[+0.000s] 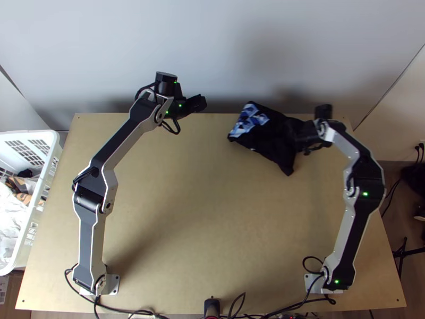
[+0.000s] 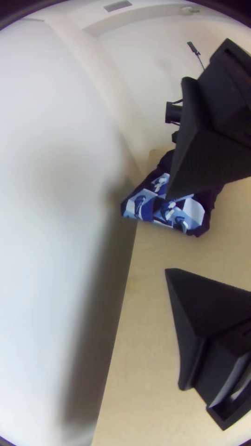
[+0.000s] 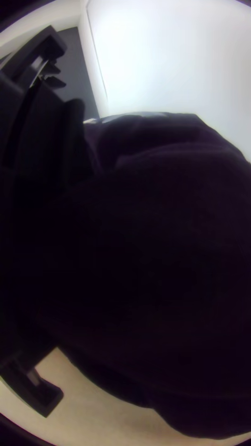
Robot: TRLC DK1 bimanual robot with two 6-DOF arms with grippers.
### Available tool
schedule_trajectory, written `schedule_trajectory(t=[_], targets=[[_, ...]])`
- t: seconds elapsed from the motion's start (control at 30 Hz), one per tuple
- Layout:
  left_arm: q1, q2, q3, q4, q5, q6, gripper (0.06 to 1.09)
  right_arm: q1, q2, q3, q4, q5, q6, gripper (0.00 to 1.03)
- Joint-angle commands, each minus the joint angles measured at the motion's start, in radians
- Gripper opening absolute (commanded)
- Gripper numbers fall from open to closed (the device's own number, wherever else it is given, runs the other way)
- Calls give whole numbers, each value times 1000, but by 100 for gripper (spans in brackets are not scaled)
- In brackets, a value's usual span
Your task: Fold the t-shirt
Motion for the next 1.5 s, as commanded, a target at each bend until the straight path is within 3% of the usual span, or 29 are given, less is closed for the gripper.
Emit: schedule_trajectory(t=[0.0, 0.17, 0.33, 0.6, 0.63, 0.67, 0.73, 0.77, 0.8, 1.03, 1.3, 1.47], targets=[[1, -5, 0, 3, 0, -3, 81, -140, -100, -113, -22, 28, -55, 3], [4, -10, 0, 3, 0, 0, 81, -248, -183, -216, -138, 31, -276, 3], [1, -9, 0, 10, 0, 1, 81, -367, -197, -228, -203, 32, -410, 3], [-6, -5, 0, 13, 0, -6, 81, -456, -175, -213, -250, 45, -483, 3], [-6, -5, 0, 13, 0, -6, 81, -445, -177, -213, -261, 43, -485, 11], [-6, -7, 1, 13, 0, -6, 81, -435, -185, -213, -272, 41, -492, 29], [-6, -9, 0, 13, 0, -6, 81, -409, -209, -213, -296, 38, -538, 69], [-6, -10, 0, 13, 0, -6, 81, -395, -220, -211, -304, 38, -546, 93], [-6, -12, 0, 13, 0, -6, 81, -384, -232, -210, -338, 38, -574, 99], [1, -13, 0, 10, 0, -3, 81, -304, -467, -266, -377, 41, -707, 99], [-2, -12, 0, 12, -2, -8, 81, -226, -695, -326, -368, 158, -862, 98], [4, -13, 0, 12, -2, -8, 81, -224, -741, -375, -370, 186, -885, 98]])
